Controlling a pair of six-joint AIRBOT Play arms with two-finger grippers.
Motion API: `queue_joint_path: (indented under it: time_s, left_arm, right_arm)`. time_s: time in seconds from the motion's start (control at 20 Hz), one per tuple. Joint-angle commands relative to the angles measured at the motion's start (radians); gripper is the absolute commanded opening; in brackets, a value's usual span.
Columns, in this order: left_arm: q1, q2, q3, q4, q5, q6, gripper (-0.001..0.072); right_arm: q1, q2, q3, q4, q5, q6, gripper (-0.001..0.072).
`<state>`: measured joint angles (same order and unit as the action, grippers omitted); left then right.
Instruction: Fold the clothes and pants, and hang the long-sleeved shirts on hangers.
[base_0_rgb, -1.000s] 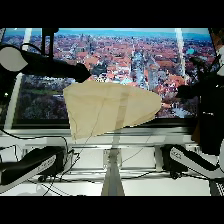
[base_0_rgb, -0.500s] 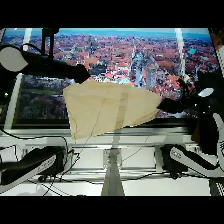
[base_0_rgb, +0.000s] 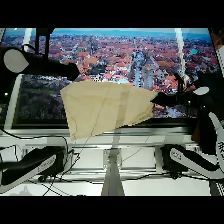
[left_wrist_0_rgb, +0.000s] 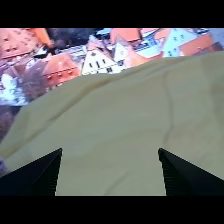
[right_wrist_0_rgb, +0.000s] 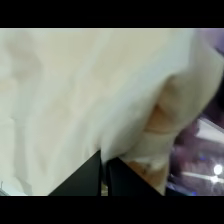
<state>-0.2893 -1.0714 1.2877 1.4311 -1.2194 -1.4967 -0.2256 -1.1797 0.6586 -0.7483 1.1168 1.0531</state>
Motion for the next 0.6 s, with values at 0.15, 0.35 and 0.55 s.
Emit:
queue_joint_path:
  time_s: [0.15, 0.35, 0.55]
  left_arm:
    - [0.148, 0.000, -0.267, 0.086, -0.162, 0.084, 0.0595]
    - [0.166, 0.000, -0.452, -0.058, -0.224, 0.129, 0.0563]
    - [0.165, 0.000, -0.574, -0.168, -0.299, 0.137, 0.0564]
  right_arm:
    - [0.125, 0.001, 0.167, 0.066, -0.026, -0.019, 0.0013]
    - [0.145, 0.001, 0.190, 0.062, -0.044, -0.019, 0.0013]
    - [0.145, 0.001, 0.190, 0.038, -0.044, -0.019, 0.0013]
